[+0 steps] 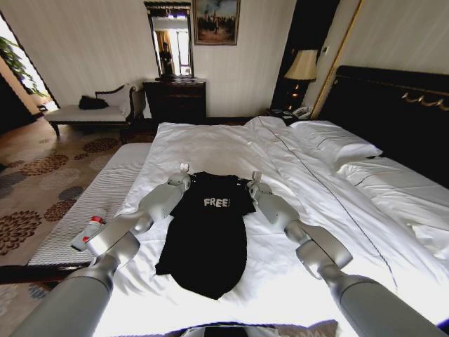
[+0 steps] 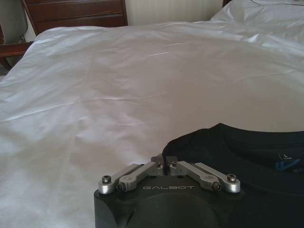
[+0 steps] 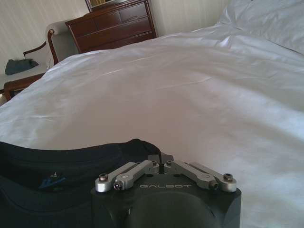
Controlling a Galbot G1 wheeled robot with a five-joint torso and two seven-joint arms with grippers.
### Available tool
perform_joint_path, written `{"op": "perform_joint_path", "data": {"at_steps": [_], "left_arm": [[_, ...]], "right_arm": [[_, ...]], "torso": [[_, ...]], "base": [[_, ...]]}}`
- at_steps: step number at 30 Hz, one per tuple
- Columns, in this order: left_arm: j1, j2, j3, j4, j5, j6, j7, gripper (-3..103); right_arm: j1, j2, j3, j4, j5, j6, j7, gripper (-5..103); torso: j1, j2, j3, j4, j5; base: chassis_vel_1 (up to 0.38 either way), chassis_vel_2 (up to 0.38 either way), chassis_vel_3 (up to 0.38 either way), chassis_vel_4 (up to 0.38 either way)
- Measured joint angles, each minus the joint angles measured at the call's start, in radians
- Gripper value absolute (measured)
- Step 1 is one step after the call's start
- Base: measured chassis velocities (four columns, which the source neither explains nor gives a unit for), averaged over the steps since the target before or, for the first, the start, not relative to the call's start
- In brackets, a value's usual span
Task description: Fold the clothes on the bed.
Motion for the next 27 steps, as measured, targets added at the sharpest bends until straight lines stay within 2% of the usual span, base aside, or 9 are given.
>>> {"op": "perform_joint_path", "data": {"at_steps": [5, 13, 14, 15, 16, 18, 22, 25, 27], "left_arm": [[0.014, -0.041, -0.026, 0.024, 0.033, -0.013, 0.001, 1], [0.027, -0.04, -0.039, 0.028, 0.044, -0.012, -0.003, 1], [0.027, -0.038, -0.039, 0.025, 0.044, -0.009, -0.005, -1], [0.027, -0.039, -0.042, 0.028, 0.045, -0.006, -0.007, 10], [0.027, -0.041, -0.045, 0.031, 0.046, -0.004, -0.005, 10], [0.027, -0.042, -0.048, 0.034, 0.052, -0.003, 0.0, 15], [0.029, -0.041, -0.056, 0.036, 0.076, -0.007, 0.01, 26], [0.036, -0.03, -0.06, 0.026, 0.093, -0.019, 0.009, 42], [0.035, -0.025, -0.061, 0.019, 0.093, -0.019, 0.005, 47]], "right_arm": [[-0.003, 0.006, 0.006, -0.012, -0.023, 0.003, -0.005, 0], [-0.014, 0.007, -0.003, -0.007, -0.038, 0.003, -0.016, -1], [-0.015, 0.006, -0.003, -0.005, -0.039, 0.003, -0.017, 4], [-0.02, 0.006, -0.004, 0.004, -0.045, 0.003, -0.022, 14], [-0.022, 0.006, -0.004, 0.009, -0.048, 0.003, -0.022, 20], [-0.025, 0.006, -0.005, 0.015, -0.051, 0.002, -0.022, 20], [-0.034, 0.002, -0.009, 0.04, -0.056, -0.002, -0.021, 32], [-0.044, -0.013, -0.022, 0.083, -0.056, -0.017, -0.02, 47], [-0.044, -0.017, -0.024, 0.093, -0.055, -0.02, -0.015, 53]], "torso": [[0.0, 0.0, 0.0, -0.0001, 0.0], [0.0, 0.0, 0.0, 0.0004, 0.0], [0.0, 0.0, 0.0, 0.0004, -0.0001], [0.0, 0.0, 0.0, 0.0005, 0.0], [0.0, 0.0, 0.0, 0.0004, -0.0001], [0.0, 0.0, 0.0, 0.0002, -0.0001], [0.0, 0.0, 0.0, 0.0, 0.0], [0.0, 0.0, 0.0, 0.0005, 0.0], [0.0, 0.0, 0.0, 0.0004, -0.0001]], "base": [[0.0, 0.0, 0.0, 0.0], [0.0, 0.0, 0.0, 0.0], [0.0, 0.0, 0.0, 0.0], [0.0, 0.0, 0.0, 0.0], [0.0, 0.0, 0.0, 0.0], [0.0, 0.0, 0.0, 0.0], [0.0, 0.0, 0.0, 0.0], [0.0, 0.0, 0.0, 0.0], [0.0, 0.0, 0.0, 0.0]]}}
